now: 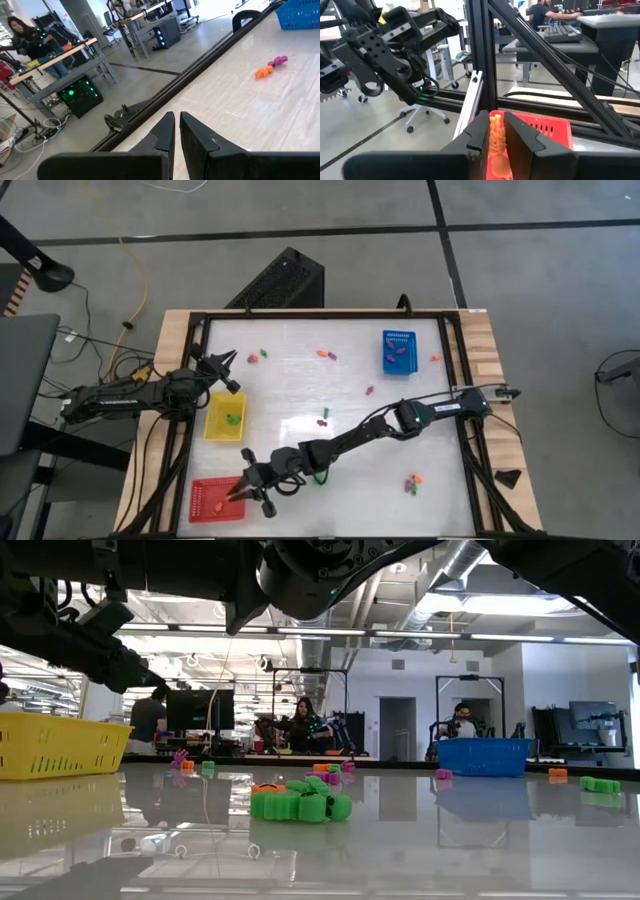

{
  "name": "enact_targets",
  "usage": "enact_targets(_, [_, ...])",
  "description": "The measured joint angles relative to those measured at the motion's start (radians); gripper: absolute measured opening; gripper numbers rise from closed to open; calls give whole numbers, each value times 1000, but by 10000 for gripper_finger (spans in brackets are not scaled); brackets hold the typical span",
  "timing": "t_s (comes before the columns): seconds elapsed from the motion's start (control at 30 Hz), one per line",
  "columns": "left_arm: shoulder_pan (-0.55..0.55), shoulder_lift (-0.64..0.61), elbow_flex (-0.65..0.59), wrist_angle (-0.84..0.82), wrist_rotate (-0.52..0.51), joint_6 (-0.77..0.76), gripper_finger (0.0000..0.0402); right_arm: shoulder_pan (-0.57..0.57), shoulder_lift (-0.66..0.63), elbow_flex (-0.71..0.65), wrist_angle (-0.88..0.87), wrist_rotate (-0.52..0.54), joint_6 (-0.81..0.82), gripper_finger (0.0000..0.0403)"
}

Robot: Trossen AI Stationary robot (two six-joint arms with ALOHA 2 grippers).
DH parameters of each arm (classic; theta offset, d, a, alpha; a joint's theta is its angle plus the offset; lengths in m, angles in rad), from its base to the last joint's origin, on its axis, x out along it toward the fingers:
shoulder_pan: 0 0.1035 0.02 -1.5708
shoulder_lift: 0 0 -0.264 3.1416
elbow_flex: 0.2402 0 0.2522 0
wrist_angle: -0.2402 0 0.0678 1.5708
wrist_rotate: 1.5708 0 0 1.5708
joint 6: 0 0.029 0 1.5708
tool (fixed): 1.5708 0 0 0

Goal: Sort Halloween decoration
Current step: Put the orange skeleton toy into the red bin, then put the green skeleton toy into the yellow bin

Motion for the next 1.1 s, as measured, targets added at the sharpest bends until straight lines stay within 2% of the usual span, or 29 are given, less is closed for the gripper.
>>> enact_targets(0.33, [0,0,0,0,0,0,18,-7,0,0,-1,-2,0,203])
enact_targets(0.47, [0,0,0,0,0,0,18,-20,0,0,-22,-13,22,237])
enact_targets(0.6, [0,0,0,0,0,0,18,-56,-41,-1,-159,-160,35,245])
enact_targets(0.73, [0,0,0,0,1,0,18,-99,-131,2,-437,-329,19,242])
enact_targets(0.83, [0,0,0,0,0,0,18,-125,-204,2,-737,-417,-90,238])
enact_targets(0.97, [0,0,0,0,1,0,18,-125,-308,1,-1145,-408,-319,233])
enact_targets(1.1, [0,0,0,0,1,0,18,-120,-407,2,-1483,-353,-448,228])
